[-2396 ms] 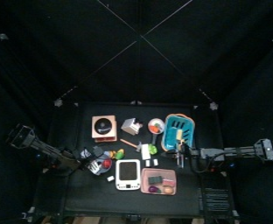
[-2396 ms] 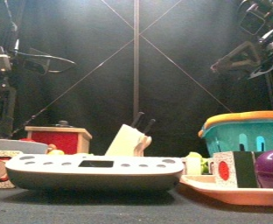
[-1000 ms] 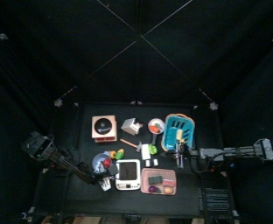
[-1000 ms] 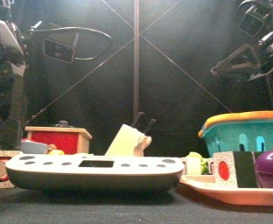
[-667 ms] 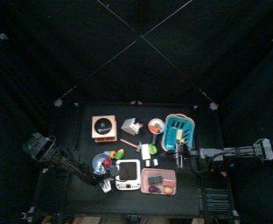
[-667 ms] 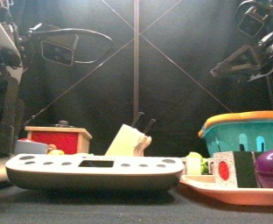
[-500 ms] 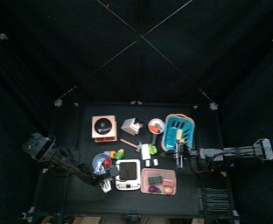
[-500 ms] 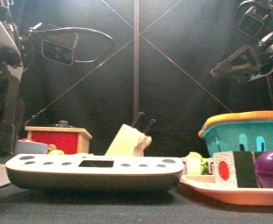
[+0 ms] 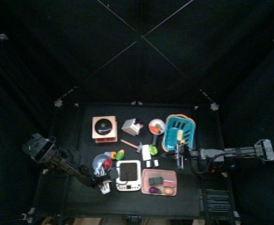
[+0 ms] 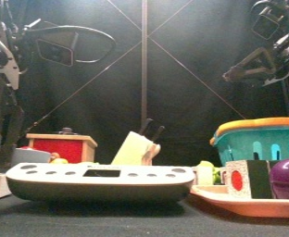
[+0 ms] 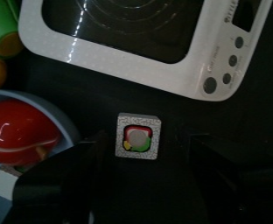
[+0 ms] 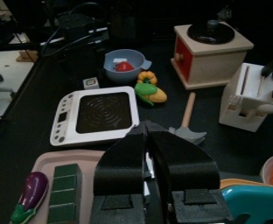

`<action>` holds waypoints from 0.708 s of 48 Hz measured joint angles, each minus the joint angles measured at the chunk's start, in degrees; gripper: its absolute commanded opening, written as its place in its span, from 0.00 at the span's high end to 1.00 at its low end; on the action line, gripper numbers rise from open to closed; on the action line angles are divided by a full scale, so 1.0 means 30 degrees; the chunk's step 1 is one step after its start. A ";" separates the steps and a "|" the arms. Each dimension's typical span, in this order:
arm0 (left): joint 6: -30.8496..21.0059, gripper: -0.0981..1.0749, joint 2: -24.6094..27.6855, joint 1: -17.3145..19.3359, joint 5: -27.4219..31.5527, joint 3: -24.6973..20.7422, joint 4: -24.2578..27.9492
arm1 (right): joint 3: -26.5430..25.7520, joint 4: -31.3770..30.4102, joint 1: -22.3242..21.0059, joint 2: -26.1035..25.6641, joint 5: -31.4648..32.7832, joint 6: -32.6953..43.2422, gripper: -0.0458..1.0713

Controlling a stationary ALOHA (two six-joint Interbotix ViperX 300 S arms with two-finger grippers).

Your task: Grab white sushi piece left of stove

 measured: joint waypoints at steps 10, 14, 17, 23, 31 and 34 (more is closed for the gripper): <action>0.0322 0.06 0.0293 0.0029 0.0205 0.0000 0.0000 | 0.0000 0.0088 0.0000 0.0322 0.0000 0.0000 0.95; 0.0410 0.06 0.0381 0.0059 0.0234 0.0088 0.0000 | -0.0029 0.0088 0.0000 0.0439 -0.0029 0.0000 0.95; 0.0410 0.06 0.0498 0.0146 0.0264 0.0117 0.0000 | 0.0000 0.0117 0.0000 0.0557 0.0000 0.0000 0.95; 0.0410 0.07 0.0732 0.0352 0.0234 0.0117 0.0029 | 0.0000 0.0117 0.0000 0.0762 -0.0029 0.0000 0.95; 0.0410 0.09 0.1113 0.0498 0.0234 0.0117 0.0205 | 0.0000 0.0117 0.0000 0.0732 -0.0029 0.0000 0.95; 0.0410 0.11 0.1201 0.0498 0.0234 0.0117 0.0264 | 0.0000 0.0088 0.0000 0.0732 0.0000 0.0000 0.95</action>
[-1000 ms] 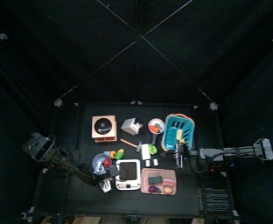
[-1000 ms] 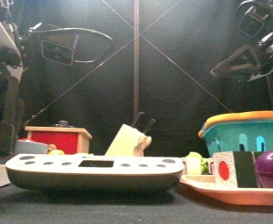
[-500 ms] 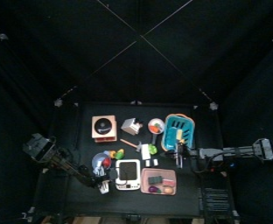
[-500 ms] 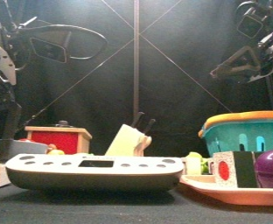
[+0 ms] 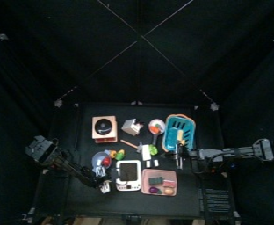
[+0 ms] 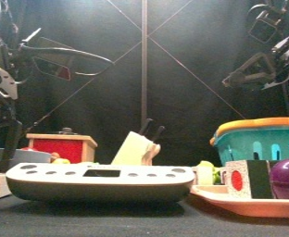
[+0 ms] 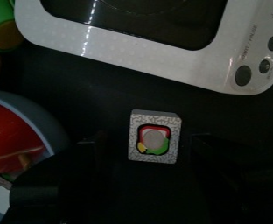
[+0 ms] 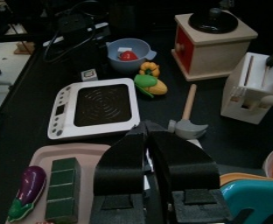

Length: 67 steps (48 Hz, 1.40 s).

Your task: Grab white sushi piece left of stove

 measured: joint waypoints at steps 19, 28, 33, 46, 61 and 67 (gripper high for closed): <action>0.0000 0.26 0.0117 0.0059 0.0000 -0.0410 0.0029 | 0.0000 0.0029 0.0000 0.0000 0.0000 0.0000 0.95; 0.0029 0.26 -0.0352 -0.0293 0.0469 -0.0996 0.0029 | 0.0000 0.0029 0.0088 0.0000 0.0000 0.0000 0.95; 0.0029 0.26 -0.0645 -0.0498 0.0850 -0.1084 0.0059 | -0.0029 0.0000 0.0117 0.0000 0.0000 0.0000 0.95; 0.0029 0.26 -0.1025 -0.0674 0.2051 -0.1055 0.0000 | -0.0029 -0.0029 0.0146 0.0000 -0.0029 0.0000 0.95; 0.0029 0.26 -0.2754 -0.0674 0.3838 -0.1084 0.0000 | -0.0088 -0.0117 0.0293 -0.0029 0.0000 0.0000 0.95; 0.0029 0.26 -0.2930 -0.0615 0.3984 -0.1084 0.0000 | -0.0088 -0.0146 0.0293 0.0000 0.0000 0.0000 0.95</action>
